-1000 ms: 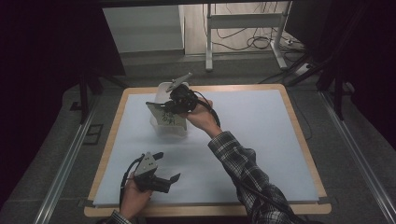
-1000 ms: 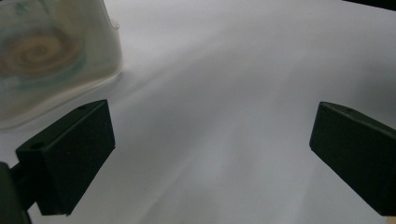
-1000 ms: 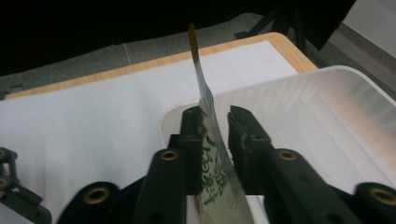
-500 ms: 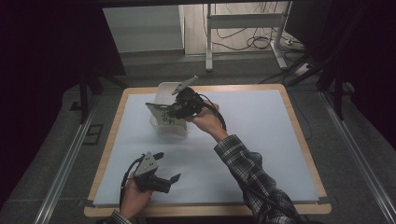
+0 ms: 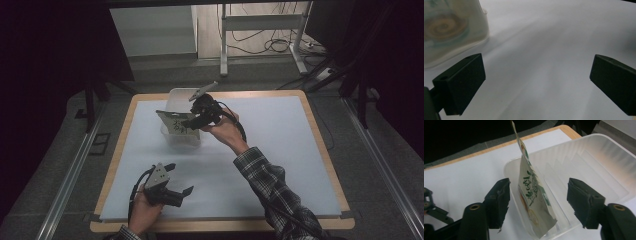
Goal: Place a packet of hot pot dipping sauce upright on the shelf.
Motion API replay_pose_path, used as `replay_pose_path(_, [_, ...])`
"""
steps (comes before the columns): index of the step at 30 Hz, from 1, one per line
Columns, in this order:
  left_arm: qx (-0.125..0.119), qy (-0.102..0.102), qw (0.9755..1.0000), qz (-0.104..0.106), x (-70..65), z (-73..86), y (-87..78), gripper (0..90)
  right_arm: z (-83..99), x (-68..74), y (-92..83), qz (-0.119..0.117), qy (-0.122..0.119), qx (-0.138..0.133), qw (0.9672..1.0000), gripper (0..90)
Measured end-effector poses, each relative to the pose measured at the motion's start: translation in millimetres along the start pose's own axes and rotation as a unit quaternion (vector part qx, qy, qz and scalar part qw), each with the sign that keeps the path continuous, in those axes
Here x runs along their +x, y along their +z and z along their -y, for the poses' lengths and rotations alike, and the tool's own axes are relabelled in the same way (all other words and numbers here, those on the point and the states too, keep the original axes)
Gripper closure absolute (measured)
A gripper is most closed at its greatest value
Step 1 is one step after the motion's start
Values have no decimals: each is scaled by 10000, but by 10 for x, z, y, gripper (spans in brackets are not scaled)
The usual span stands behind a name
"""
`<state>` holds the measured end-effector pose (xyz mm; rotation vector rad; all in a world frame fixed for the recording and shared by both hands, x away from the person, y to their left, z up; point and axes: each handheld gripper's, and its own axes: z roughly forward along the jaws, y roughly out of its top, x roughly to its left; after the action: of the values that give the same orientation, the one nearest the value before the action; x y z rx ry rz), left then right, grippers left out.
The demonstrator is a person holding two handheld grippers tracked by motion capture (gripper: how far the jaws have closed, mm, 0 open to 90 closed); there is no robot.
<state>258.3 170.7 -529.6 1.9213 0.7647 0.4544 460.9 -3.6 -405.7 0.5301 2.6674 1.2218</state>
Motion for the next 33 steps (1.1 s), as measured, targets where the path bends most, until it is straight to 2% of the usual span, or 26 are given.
replay_pose_path(7, [2,11,10000,7,-1,1,2,0,16,22,-47,46,5,-24,10000,242])
replay_pose_path(9, [12,22,10000,6,-4,1,4,0,33,23,-67,-22,26,-70,10000,177])
replay_pose_path(14, [15,22,10000,7,-4,2,6,0,64,34,-100,-72,51,-174,9998,114])
replay_pose_path(26, [19,24,10000,18,-7,3,9,0,132,75,-209,-48,-95,-292,9995,28])
replay_pose_path(33, [-3,-1,10000,71,-8,-1,7,1,202,85,-293,-68,35,-383,9992,0])
